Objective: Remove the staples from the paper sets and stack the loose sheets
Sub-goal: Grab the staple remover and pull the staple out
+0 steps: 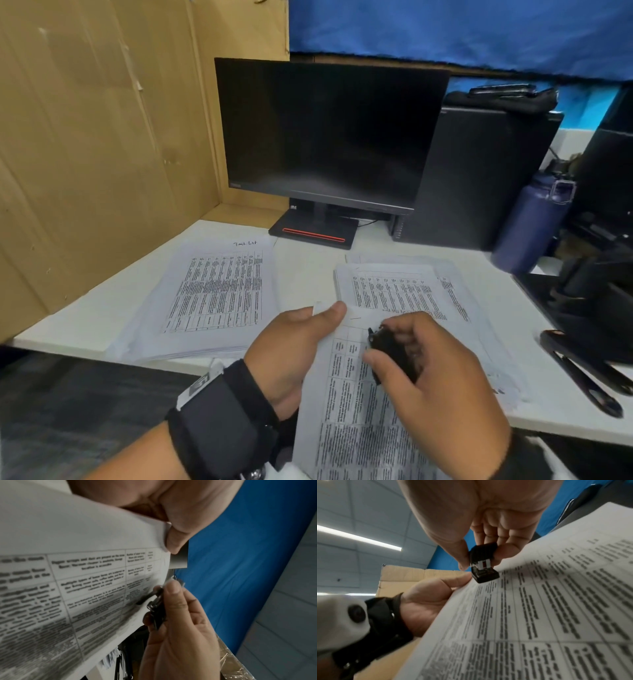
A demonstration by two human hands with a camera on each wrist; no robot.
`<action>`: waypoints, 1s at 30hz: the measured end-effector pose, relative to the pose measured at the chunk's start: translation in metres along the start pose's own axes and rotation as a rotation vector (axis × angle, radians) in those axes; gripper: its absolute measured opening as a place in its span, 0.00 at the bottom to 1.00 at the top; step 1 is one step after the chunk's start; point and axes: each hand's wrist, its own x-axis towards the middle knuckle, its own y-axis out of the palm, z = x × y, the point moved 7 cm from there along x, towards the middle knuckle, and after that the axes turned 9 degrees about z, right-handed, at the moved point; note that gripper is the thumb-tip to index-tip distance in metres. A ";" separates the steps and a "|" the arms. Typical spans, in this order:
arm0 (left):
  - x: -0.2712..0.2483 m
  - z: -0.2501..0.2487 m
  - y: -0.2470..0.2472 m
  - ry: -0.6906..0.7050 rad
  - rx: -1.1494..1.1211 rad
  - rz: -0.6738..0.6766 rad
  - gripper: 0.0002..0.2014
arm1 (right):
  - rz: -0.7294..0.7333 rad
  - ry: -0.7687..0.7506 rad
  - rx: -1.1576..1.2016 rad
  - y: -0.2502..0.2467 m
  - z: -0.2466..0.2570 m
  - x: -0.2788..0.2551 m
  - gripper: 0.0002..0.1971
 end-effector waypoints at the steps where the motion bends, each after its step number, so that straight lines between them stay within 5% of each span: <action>1: -0.001 0.000 0.003 0.000 -0.011 0.020 0.20 | -0.014 -0.005 -0.002 0.001 0.000 -0.001 0.14; 18: -0.010 -0.004 0.018 0.157 0.070 0.078 0.19 | -0.193 -0.171 -0.059 -0.001 0.009 -0.008 0.12; 22: -0.014 -0.012 0.020 0.256 0.147 0.062 0.28 | -0.241 -0.221 -0.114 -0.005 0.017 -0.011 0.11; 26: -0.014 -0.013 0.020 0.289 0.195 0.004 0.17 | -0.252 -0.274 -0.205 -0.002 0.025 -0.014 0.09; 30: -0.017 -0.004 0.023 0.282 0.196 -0.065 0.17 | -0.332 -0.290 -0.350 0.002 0.026 -0.020 0.09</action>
